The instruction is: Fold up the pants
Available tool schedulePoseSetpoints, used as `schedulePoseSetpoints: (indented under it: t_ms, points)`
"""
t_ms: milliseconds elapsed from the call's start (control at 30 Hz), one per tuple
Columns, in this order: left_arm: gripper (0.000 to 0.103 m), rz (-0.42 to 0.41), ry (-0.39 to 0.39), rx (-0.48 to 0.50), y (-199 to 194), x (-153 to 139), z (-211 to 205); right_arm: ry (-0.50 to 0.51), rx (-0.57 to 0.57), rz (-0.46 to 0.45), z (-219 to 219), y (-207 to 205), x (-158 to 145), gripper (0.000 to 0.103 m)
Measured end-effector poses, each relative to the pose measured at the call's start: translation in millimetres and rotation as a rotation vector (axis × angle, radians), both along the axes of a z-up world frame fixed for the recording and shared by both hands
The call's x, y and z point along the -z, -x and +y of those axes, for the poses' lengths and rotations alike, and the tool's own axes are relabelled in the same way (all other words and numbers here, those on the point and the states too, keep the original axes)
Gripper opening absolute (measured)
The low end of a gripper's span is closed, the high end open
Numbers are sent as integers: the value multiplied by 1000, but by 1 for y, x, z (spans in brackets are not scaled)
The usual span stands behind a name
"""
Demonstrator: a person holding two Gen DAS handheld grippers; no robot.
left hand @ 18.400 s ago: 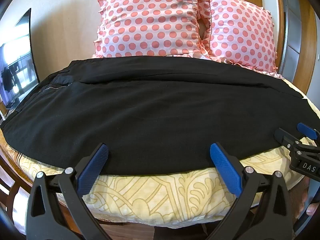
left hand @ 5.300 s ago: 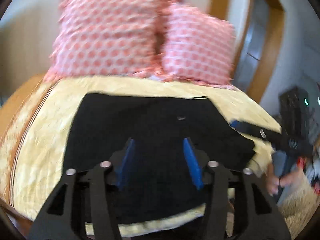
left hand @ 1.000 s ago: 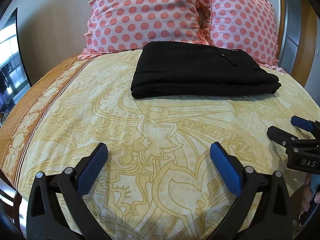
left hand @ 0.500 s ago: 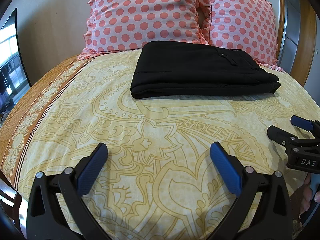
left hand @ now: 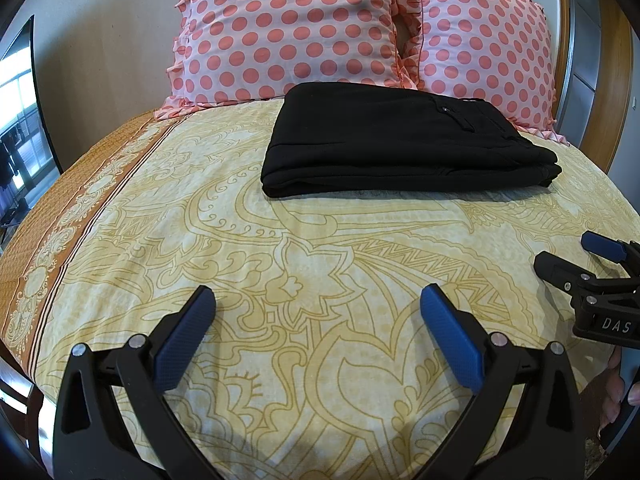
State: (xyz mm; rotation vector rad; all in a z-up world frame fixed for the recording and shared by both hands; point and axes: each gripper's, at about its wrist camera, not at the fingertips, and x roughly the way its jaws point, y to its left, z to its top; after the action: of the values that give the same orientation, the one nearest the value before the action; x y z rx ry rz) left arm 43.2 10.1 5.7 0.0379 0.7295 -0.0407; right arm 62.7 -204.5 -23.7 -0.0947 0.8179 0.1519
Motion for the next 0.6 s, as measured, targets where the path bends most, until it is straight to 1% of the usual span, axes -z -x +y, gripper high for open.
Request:
schedulePoseSetpoints:
  t_ms: [600]
  points:
    - [101, -1, 3, -4, 0, -1, 0, 0, -2, -1, 0, 0, 0, 102]
